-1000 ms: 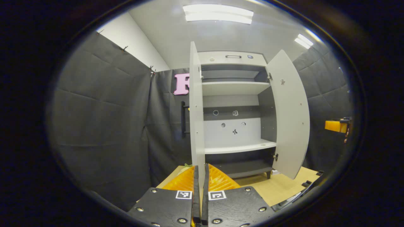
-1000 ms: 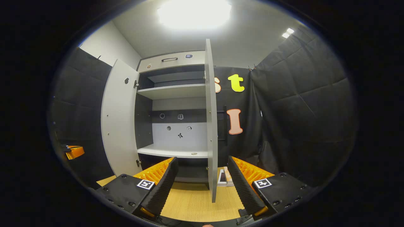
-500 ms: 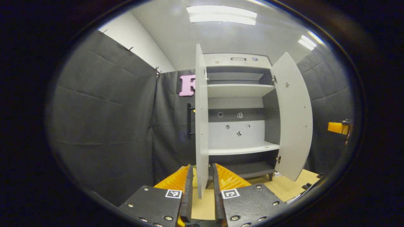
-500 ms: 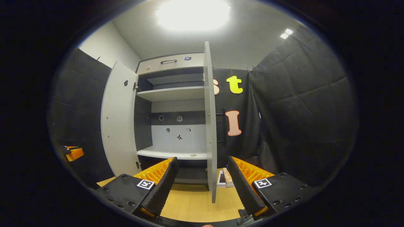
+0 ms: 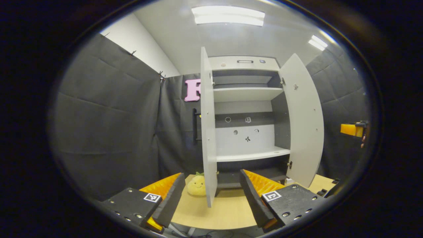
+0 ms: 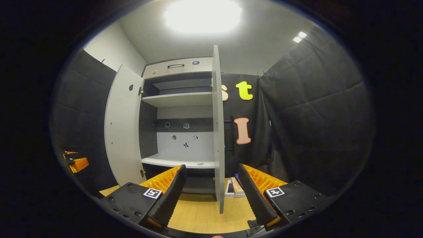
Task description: Open the right door of the double-door shoe cabinet with the right hand, and open the left door with the left hand.
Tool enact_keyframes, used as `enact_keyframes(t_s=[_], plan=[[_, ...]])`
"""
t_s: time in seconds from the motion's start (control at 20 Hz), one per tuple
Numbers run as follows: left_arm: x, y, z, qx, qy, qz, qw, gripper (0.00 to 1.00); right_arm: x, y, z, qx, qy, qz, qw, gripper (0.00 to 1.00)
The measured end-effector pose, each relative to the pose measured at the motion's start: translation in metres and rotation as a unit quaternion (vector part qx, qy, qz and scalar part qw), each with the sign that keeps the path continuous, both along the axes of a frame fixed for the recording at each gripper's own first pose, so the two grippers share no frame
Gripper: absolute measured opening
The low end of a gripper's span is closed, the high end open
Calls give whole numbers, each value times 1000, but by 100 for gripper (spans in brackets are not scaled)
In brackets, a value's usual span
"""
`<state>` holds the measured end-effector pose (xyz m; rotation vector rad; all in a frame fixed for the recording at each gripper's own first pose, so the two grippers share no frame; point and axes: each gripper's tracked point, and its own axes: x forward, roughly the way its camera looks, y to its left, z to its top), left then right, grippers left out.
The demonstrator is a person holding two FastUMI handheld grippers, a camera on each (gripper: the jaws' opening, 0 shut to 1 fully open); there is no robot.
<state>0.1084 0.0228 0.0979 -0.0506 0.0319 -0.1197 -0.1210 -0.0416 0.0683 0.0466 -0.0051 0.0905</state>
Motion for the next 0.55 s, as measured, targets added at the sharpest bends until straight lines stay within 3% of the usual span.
enact_keyframes(t_s=[0.55], plan=[[-3,6,4,11,-7,10,1000,96,-3,-5,0,-5,-7,-8,1000,98]])
